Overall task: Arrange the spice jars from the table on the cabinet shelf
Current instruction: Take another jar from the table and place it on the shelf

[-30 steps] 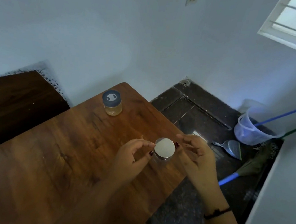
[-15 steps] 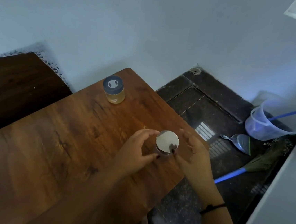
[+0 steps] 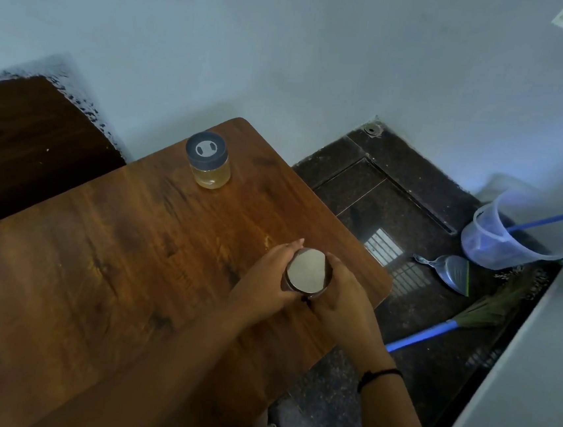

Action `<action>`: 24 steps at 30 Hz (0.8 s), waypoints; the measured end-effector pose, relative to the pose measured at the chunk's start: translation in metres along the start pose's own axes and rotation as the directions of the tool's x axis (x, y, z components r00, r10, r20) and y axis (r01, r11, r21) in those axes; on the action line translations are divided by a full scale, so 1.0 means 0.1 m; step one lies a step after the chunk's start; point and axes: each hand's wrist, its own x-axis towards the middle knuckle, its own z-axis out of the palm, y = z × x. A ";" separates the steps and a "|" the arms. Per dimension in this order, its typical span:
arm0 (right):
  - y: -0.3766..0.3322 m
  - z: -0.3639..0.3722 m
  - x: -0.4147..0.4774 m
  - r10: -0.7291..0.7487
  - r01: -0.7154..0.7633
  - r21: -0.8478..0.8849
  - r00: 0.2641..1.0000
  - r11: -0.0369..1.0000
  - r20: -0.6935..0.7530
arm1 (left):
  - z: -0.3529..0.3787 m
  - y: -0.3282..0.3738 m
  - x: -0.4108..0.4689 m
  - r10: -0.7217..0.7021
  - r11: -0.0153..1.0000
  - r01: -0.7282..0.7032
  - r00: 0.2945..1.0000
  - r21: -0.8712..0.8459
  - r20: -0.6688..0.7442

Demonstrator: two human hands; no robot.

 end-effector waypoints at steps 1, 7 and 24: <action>-0.01 0.01 0.01 -0.010 0.010 -0.010 1.000 1.000 -0.005 | -0.01 -0.02 -0.01 0.003 1.000 -0.003 1.000 0.005 -0.008; -0.20 -0.08 0.00 -0.069 0.069 0.053 0.998 0.996 0.010 | -0.17 -0.12 -0.13 0.014 0.996 -0.021 0.997 -0.084 -0.082; -2.06 -0.51 -0.15 -0.481 0.336 0.717 0.877 0.610 -0.002 | -2.08 0.39 -1.27 -0.158 0.701 -0.220 0.880 -0.679 -0.448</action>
